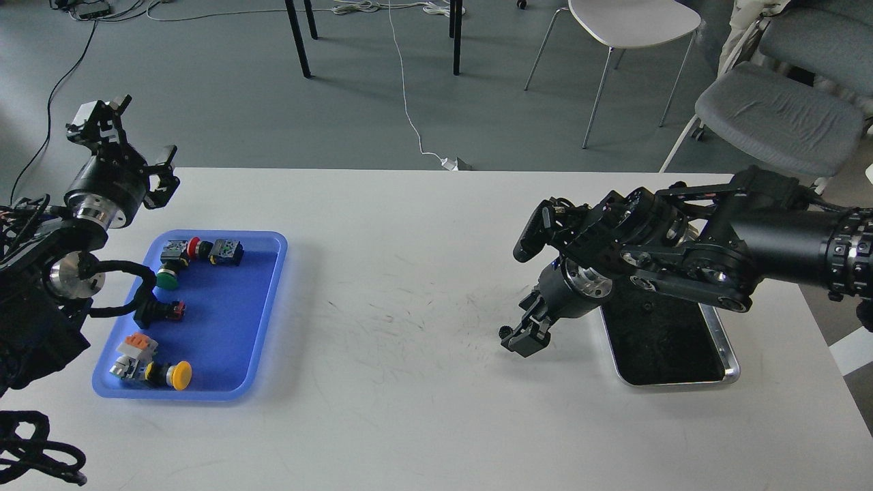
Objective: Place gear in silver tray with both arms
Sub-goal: 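Lower the right gripper and grasp the black gear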
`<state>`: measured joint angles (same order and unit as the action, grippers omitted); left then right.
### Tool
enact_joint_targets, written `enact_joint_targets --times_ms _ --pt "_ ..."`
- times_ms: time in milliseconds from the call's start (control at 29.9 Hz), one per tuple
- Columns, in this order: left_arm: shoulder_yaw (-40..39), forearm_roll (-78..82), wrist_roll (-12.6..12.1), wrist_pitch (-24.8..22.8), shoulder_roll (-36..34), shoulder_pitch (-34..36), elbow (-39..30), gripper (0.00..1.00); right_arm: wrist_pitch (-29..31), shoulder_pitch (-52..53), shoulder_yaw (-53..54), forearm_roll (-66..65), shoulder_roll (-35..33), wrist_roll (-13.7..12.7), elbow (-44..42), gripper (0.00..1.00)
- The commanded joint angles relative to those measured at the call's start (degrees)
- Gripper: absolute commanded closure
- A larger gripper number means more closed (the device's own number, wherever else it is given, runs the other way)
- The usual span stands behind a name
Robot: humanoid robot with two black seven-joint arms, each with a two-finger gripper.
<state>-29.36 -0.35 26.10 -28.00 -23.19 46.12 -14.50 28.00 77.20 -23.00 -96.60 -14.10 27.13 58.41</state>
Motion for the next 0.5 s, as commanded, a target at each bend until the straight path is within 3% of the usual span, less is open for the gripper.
enact_joint_targets --times_ms 0,468 --pt "0.0 -0.1 1.2 0.0 0.0 -0.1 0.0 0.02 0.0 -0.3 0.1 0.0 0.8 0.0 -1.1 0.28" --pt "0.0 -0.1 1.9 0.0 -0.2 -0.1 0.1 0.02 0.0 -1.6 -0.1 0.0 3.5 0.0 -2.5 0.40"
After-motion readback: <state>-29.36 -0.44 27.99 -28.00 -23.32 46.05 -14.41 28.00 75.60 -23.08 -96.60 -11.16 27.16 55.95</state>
